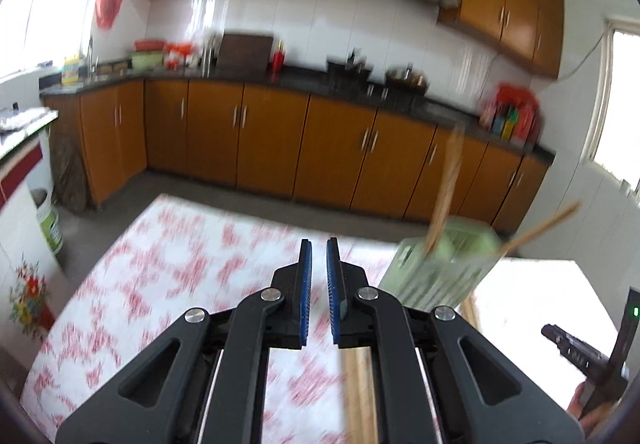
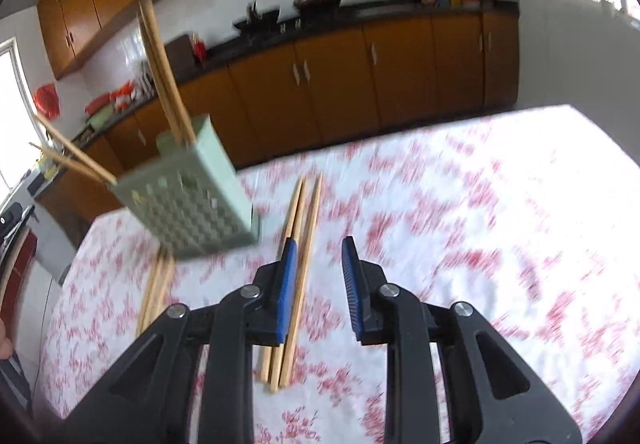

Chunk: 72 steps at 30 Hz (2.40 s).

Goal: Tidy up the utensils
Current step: 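Open the right tool over the holder while the left tool releases its chopstick, then grasp a third chopstick with the left tool while the right tool grasps another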

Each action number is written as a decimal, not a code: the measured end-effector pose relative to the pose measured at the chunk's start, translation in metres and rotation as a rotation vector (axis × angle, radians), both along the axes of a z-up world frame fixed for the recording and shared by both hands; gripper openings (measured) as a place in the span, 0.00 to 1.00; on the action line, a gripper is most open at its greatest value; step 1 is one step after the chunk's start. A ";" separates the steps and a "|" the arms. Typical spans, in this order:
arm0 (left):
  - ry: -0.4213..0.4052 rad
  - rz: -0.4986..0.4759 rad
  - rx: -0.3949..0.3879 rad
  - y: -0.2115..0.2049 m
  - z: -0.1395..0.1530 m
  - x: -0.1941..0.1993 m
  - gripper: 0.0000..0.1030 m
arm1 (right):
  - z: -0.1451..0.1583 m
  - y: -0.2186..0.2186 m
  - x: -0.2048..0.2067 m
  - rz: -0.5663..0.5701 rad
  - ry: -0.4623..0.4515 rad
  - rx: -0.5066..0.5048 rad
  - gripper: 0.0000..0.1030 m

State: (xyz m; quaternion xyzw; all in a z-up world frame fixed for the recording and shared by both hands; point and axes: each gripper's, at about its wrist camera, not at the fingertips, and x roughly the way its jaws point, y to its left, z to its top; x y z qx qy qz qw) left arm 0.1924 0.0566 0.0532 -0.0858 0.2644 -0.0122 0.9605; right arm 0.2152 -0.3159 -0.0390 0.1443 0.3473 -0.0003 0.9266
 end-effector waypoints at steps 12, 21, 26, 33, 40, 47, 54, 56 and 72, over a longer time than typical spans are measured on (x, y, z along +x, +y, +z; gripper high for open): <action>0.239 -0.030 -0.021 0.013 -0.091 0.010 0.08 | -0.067 0.051 0.033 0.082 0.161 -0.071 0.19; 0.280 -0.097 -0.030 -0.005 -0.109 0.013 0.08 | -0.072 0.050 0.034 0.085 0.171 -0.146 0.16; 0.306 -0.155 -0.041 -0.019 -0.117 0.015 0.08 | -0.072 0.039 0.029 0.046 0.174 -0.186 0.08; 0.348 -0.253 -0.011 -0.043 -0.133 0.012 0.08 | -0.075 -0.018 0.022 -0.139 0.187 -0.140 0.08; 0.368 -0.299 0.032 -0.059 -0.142 0.006 0.08 | -0.075 -0.018 0.016 -0.127 0.183 -0.167 0.08; 0.381 -0.279 0.081 -0.063 -0.147 0.005 0.08 | -0.075 -0.017 0.013 -0.120 0.184 -0.160 0.08; 0.369 -0.213 0.124 -0.061 -0.147 0.012 0.07 | -0.074 -0.012 0.012 -0.101 0.183 -0.169 0.09; 0.370 -0.179 0.119 -0.051 -0.147 0.021 0.07 | -0.075 -0.010 0.012 -0.084 0.181 -0.167 0.09; 0.333 -0.144 0.072 -0.004 -0.147 0.035 0.09 | -0.074 0.006 0.016 -0.021 0.160 -0.166 0.08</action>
